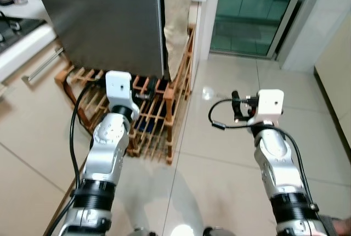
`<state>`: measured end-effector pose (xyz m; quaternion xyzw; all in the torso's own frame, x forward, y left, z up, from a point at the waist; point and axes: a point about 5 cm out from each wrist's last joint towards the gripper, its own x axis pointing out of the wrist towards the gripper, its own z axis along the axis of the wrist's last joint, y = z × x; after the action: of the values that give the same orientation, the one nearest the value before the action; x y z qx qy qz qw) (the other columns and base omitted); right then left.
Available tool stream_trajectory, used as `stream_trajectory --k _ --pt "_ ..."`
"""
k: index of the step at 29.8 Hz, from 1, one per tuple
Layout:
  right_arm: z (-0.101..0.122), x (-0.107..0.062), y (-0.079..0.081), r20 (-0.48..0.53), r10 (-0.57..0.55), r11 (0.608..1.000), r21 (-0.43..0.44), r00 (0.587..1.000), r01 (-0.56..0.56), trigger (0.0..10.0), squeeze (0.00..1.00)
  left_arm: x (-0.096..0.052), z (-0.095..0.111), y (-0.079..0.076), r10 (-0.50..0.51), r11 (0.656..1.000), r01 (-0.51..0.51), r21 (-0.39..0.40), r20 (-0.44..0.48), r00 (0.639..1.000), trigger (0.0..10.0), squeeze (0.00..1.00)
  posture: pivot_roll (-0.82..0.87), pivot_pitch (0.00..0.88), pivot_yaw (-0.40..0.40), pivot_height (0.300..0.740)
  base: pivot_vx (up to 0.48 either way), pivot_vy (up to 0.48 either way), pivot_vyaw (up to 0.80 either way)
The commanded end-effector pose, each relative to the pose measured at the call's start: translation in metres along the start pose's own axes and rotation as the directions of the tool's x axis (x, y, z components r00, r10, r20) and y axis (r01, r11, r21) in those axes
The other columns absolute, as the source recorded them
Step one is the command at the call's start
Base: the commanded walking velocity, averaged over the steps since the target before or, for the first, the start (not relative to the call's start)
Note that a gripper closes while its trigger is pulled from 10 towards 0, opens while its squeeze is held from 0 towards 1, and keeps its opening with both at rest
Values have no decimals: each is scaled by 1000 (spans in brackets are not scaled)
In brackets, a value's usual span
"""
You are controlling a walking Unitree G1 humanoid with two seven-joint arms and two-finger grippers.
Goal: Restocking fridge
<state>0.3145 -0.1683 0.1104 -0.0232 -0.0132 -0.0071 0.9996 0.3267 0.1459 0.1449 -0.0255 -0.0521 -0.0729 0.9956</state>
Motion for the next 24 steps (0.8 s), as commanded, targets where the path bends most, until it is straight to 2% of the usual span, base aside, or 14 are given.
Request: stream_trajectory --k 1,4,5,6,8,10,11,12,13,17,21,24 --pt "17 2 1 68 -6 1000 -8 998 7 10000 0 1 11 1 -4 1000 4 8 54 999 10000 0 -59 0 37 740 480 0 0" --pt "41 -1 -3 144 -47 999 -21 988 50 10000 0 2 32 -3 -21 1000 21 2 116 993 10000 0 -55 0 42 740 475 0 0" --pt "46 -11 -8 150 -82 996 -21 985 86 10000 0 -6 40 -2 -34 999 34 -1 125 992 10000 0 -51 0 38 740 334 0 0" --pt "46 -11 -8 150 -82 996 -21 985 86 10000 0 -6 40 -2 -34 999 34 -1 125 992 10000 0 -51 0 38 740 334 0 0" --pt "45 -27 -13 131 -105 993 -30 986 110 10000 0 -21 44 -1 -63 998 64 2 114 991 10000 0 -46 0 34 740 416 0 0" --pt "30 -53 -20 83 -70 993 -94 994 77 10000 0 -48 31 0 -121 993 120 22 38 992 10000 0 -33 0 20 740 403 0 0" --pt "27 -57 -21 77 -63 992 -106 995 71 10000 0 -52 29 0 -129 991 128 22 24 991 10000 0 -33 0 20 740 405 0 0" --pt "20 -66 -28 58 -62 992 -111 996 68 10000 0 -57 21 -3 -147 987 148 65 -10 989 10000 0 -17 0 3 740 0 0 0" --pt "17 -70 -31 46 -64 991 -111 997 69 10000 0 -58 18 -4 -145 986 147 83 -24 989 10000 0 -14 0 -1 740 0 0 0" --pt "11 -73 -33 11 -63 993 -100 998 63 10000 0 -54 15 -5 -111 991 114 69 -45 993 10000 0 -14 0 -3 740 0 0 0" --pt "19 -63 -23 22 -47 997 -65 999 48 10000 0 -44 23 -6 -47 999 47 16 -21 999 10000 0 -22 0 8 740 0 0 0" --pt "22 -64 -18 30 -24 998 -65 999 26 10000 0 -46 23 -5 -41 999 41 17 -37 999 10000 0 -27 0 14 740 0 0 0"
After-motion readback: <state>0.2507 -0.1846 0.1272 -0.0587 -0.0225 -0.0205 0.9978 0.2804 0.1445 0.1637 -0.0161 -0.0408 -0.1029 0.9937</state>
